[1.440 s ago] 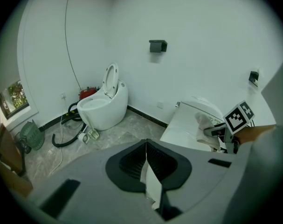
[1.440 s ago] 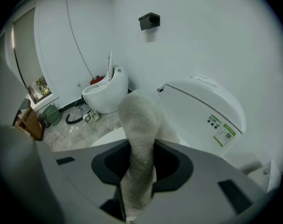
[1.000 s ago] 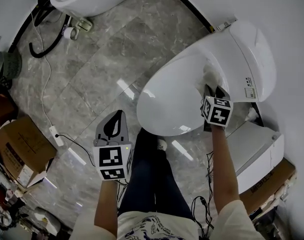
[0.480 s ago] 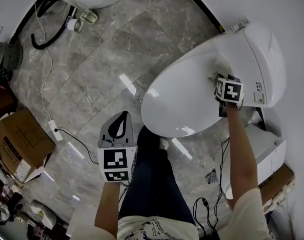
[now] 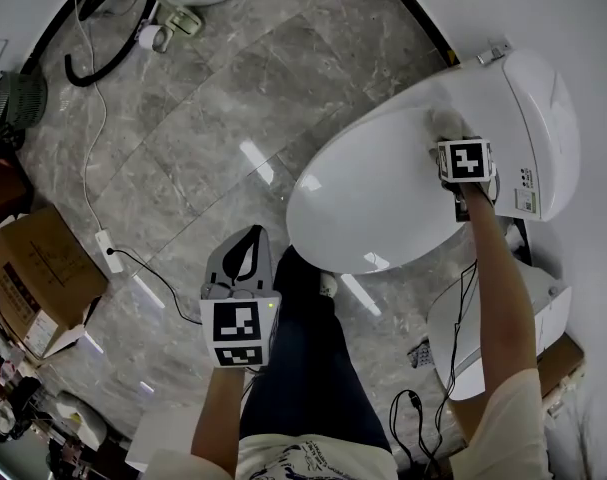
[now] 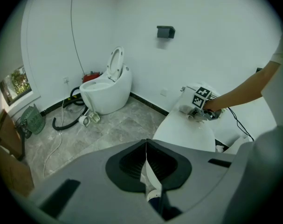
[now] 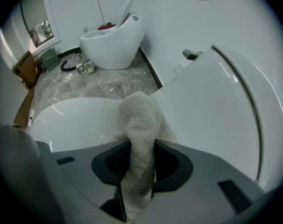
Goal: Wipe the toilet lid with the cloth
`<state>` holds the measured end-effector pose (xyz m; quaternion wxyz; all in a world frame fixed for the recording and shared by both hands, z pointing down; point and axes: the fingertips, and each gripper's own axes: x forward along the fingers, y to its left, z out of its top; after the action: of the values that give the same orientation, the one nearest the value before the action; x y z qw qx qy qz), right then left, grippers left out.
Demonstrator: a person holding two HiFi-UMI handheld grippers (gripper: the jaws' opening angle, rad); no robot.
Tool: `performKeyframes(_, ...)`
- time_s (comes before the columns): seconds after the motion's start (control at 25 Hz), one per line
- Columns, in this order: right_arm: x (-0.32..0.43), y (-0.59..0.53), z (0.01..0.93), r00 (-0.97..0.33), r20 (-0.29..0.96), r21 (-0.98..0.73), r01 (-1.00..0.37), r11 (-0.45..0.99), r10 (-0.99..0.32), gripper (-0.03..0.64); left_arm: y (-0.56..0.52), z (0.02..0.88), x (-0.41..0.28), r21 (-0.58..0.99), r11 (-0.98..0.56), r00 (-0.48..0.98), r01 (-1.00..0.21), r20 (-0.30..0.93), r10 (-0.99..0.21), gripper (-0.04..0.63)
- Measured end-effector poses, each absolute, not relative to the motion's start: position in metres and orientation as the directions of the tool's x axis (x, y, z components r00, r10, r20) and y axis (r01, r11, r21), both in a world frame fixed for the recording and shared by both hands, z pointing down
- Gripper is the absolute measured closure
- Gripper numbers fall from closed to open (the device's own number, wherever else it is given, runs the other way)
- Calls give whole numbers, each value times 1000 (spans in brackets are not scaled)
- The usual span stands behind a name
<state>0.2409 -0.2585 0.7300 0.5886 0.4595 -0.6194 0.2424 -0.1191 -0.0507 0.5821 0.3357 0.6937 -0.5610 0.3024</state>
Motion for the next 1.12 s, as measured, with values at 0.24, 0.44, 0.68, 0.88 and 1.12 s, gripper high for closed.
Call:
performKeyframes(0.24,221,-259,730,170,956,286,-737,612,-241,514,-43,582,-119,133,-143,192,-981,797,-573,586)
performKeyframes(0.44,199,-253,730,171,954,295,-701,650,-248,514,-42,577,-115,140,-149,201,-979,789,-581,586)
performKeyframes(0.68,165,-242,731,156,951,302,-636,710,-266,514,-40,571,-115,144,-144,202,-979,780,-592,586)
performKeyframes(0.88,140,-228,733,127,955,286,-633,720,-267,515,-36,567,-124,131,-121,178,-984,778,-603,586)
performKeyframes(1.12,107,-207,735,105,957,279,-576,769,-269,515,-27,565,-137,104,-98,142,-990,777,-613,586)
